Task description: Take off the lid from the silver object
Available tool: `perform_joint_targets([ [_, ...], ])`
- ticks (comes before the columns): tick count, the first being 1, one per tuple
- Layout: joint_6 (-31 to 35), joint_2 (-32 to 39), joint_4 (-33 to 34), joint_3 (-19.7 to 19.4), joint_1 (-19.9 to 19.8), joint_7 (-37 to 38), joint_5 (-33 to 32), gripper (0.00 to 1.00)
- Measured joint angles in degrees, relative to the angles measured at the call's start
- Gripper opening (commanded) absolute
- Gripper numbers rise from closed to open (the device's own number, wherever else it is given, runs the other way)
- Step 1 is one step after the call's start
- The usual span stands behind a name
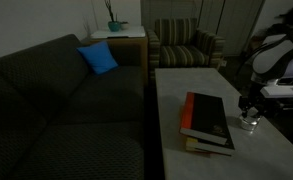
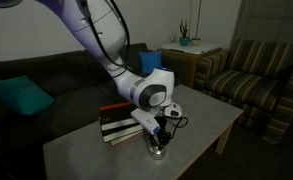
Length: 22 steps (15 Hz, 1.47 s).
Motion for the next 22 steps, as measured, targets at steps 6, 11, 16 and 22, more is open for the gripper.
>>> perform_joint_targets([
  [6,0.5,-4.0,-4.8,0.2,0.1,-0.9,-0.1,0.45],
  [11,-3.5,-3.3,-4.7,3.6,-0.8,-9.6,-0.1,0.45],
  [16,-9.2,0.4,-2.2,4.3,-1.0,-12.2,-0.1,0.45],
  [22,-12.8,4.2,2.2,2.8,-1.0,-11.2,-0.1,0.45],
])
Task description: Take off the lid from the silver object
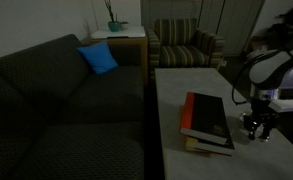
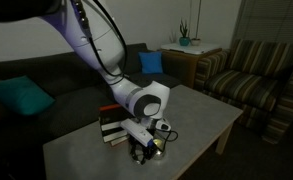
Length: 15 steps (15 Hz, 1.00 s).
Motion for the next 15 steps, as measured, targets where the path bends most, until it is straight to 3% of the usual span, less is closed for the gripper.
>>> perform_joint_targets([
  [9,-2.2,-0.1,0.1,-1.3,-1.1,3.7,0.1,0.45],
  [15,-10.3,-0.2,0.9,1.5,-3.6,-4.1,0.2,0.45],
])
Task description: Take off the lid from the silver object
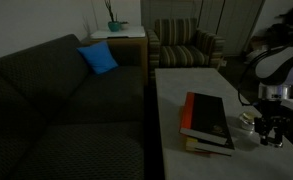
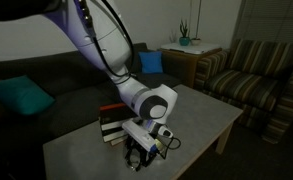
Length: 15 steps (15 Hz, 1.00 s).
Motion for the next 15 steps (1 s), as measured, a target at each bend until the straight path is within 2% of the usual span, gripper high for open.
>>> perform_joint_targets([
  [4,0.1,-0.1,1.7,0.5,0.5,1.6,0.1,0.45],
  [6,3.3,-0.1,2.7,0.1,1.2,5.0,0.1,0.45],
  [10,16.9,-0.7,1.2,-2.2,3.8,13.1,-0.1,0.45],
  [15,34.4,-3.7,-8.4,-5.7,7.9,22.8,0.0,0.45],
])
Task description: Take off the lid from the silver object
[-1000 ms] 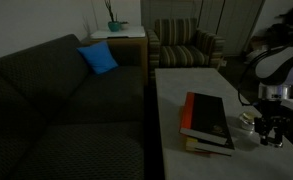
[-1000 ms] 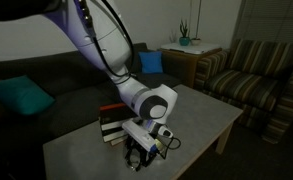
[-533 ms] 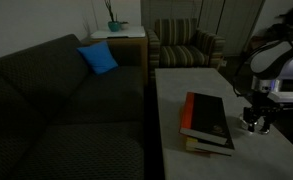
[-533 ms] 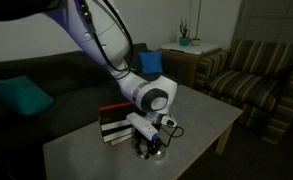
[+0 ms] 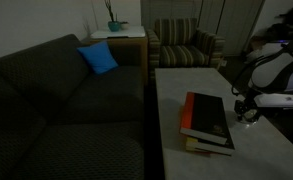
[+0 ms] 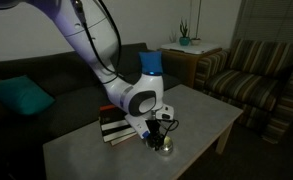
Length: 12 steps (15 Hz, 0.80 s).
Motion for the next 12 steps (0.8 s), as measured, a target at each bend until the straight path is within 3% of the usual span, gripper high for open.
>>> perform_joint_targets([
  [6,4.5,-4.5,-10.7,0.4,1.4,2.5,0.2,0.45],
  [12,4.4,-5.2,-13.3,3.9,-0.4,1.8,4.6,0.45],
])
